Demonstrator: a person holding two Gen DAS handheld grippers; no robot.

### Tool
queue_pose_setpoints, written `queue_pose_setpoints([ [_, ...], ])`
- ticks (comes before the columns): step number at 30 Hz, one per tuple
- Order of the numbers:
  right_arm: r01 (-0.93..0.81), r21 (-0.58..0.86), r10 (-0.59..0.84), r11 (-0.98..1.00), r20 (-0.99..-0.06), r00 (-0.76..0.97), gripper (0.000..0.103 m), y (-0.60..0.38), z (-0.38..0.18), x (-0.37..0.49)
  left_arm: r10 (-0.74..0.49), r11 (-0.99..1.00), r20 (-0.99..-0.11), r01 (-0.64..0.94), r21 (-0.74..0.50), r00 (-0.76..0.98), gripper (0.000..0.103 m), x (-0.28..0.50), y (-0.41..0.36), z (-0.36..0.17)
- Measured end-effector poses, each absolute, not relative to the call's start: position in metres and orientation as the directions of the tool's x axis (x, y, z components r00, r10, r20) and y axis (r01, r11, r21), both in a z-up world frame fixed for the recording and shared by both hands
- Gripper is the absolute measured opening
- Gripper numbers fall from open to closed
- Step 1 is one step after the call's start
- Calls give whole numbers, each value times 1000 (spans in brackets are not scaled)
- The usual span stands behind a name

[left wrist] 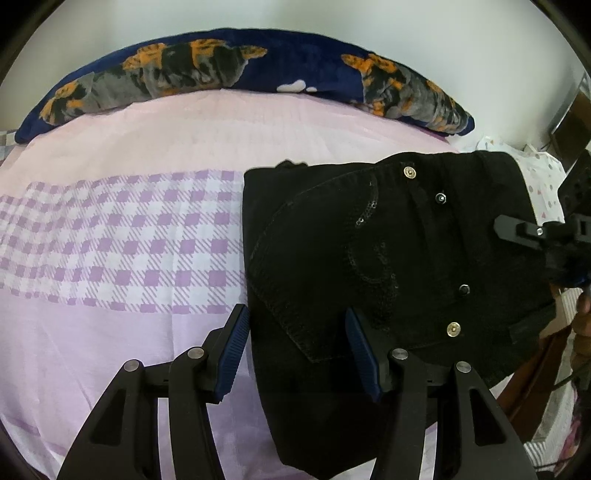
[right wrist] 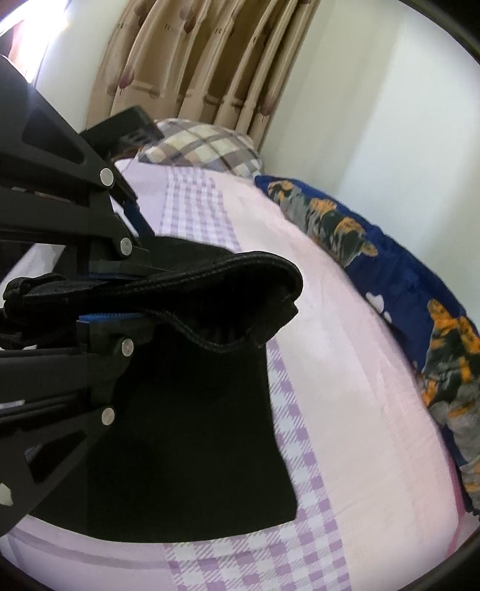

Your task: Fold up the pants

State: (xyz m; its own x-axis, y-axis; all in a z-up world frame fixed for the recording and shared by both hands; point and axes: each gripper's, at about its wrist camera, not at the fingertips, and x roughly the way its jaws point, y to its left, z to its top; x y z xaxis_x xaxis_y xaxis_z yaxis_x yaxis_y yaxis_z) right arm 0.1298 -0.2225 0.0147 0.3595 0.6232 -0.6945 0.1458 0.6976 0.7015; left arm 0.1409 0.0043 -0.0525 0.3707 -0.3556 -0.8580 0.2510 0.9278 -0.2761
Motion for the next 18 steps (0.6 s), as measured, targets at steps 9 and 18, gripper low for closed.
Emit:
queue_pose_setpoints([
  [9, 121, 713, 620, 691, -670, 409, 12, -230, 50, 138, -366, 924, -836, 269, -273, 409, 55, 149, 0, -33],
  [18, 200, 702, 575, 684, -687, 444, 12, -266, 36, 130, -387, 901, -828, 358, -245, 406, 55, 149, -33, -26],
])
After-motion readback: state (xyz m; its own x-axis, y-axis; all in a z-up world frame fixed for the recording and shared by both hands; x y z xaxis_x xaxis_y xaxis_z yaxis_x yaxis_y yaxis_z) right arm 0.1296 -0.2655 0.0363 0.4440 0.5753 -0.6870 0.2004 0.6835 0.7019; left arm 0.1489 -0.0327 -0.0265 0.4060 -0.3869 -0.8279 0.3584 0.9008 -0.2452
